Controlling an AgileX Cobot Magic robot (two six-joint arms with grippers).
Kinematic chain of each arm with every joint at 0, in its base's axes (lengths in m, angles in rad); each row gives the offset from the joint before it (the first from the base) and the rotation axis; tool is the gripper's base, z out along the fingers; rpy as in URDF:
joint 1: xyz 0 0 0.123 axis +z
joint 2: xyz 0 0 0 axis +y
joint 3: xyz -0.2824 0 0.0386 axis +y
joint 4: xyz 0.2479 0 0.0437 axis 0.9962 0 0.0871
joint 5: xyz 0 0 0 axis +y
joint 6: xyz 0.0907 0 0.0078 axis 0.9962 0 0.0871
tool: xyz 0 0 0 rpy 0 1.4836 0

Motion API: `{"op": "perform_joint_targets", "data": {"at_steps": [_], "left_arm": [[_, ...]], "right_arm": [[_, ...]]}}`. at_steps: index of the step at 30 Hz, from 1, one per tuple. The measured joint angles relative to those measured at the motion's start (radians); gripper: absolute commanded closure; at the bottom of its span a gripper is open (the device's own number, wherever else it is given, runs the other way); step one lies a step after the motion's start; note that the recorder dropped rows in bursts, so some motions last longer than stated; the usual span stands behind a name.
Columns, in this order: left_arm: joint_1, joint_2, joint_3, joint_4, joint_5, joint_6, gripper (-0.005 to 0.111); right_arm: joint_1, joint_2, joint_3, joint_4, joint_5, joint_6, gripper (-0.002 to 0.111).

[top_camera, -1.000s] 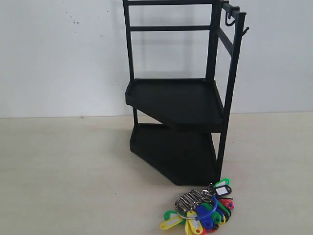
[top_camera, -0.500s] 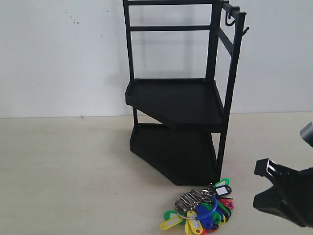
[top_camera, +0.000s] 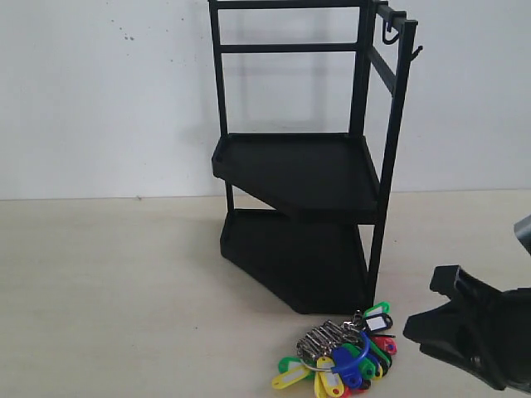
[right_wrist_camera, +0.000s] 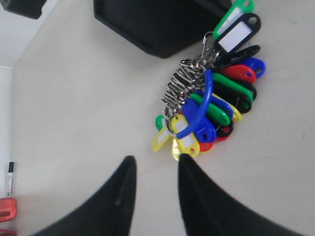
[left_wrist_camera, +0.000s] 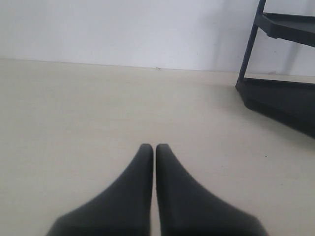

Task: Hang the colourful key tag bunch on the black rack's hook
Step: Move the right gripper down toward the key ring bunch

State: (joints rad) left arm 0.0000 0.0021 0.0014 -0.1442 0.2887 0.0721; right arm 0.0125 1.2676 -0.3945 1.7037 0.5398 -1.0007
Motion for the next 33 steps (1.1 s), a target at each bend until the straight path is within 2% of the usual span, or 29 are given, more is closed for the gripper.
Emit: {"op": "perform_joint_targets", "data": {"at_steps": [2, 7, 13, 18, 20, 24, 25, 27, 30, 32, 33], "left_arm": [[0.0, 0.0, 0.0, 0.0, 0.0, 0.0, 0.102], [0.0, 0.0, 0.0, 0.0, 0.0, 0.0, 0.102], [0.0, 0.0, 0.0, 0.0, 0.0, 0.0, 0.102], [0.0, 0.0, 0.0, 0.0, 0.0, 0.0, 0.102], [0.0, 0.0, 0.0, 0.0, 0.0, 0.0, 0.102], [0.0, 0.0, 0.0, 0.0, 0.0, 0.0, 0.102], [0.0, 0.0, 0.0, 0.0, 0.0, 0.0, 0.102], [0.0, 0.0, 0.0, 0.0, 0.0, 0.0, 0.102], [0.0, 0.0, 0.0, 0.0, 0.0, 0.0, 0.102], [0.0, 0.0, 0.0, 0.0, 0.0, 0.0, 0.102], [0.0, 0.0, 0.0, 0.0, 0.0, 0.0, 0.102]], "right_arm": [[0.0, 0.0, 0.0, 0.002, 0.008, 0.0, 0.05], [0.0, 0.0, 0.0, 0.002, 0.012, 0.006, 0.061], [0.003, 0.026, -0.003, 0.003, 0.016, 0.01, 0.061], [0.084, 0.167, -0.073, 0.004, -0.003, 0.01, 0.064], [0.115, 0.229, -0.118, 0.006, -0.009, 0.01, 0.074], [0.135, 0.297, -0.179, 0.008, -0.018, 0.01, 0.106], [0.136, 0.306, -0.188, 0.008, -0.027, 0.01, 0.108], [0.136, 0.318, -0.197, 0.008, -0.044, 0.01, 0.1], [0.136, 0.336, -0.202, 0.01, -0.058, 0.02, 0.075], [0.136, 0.36, -0.202, 0.012, -0.062, 0.036, 0.054], [0.136, 0.374, -0.202, 0.012, -0.062, 0.041, 0.049]]}}
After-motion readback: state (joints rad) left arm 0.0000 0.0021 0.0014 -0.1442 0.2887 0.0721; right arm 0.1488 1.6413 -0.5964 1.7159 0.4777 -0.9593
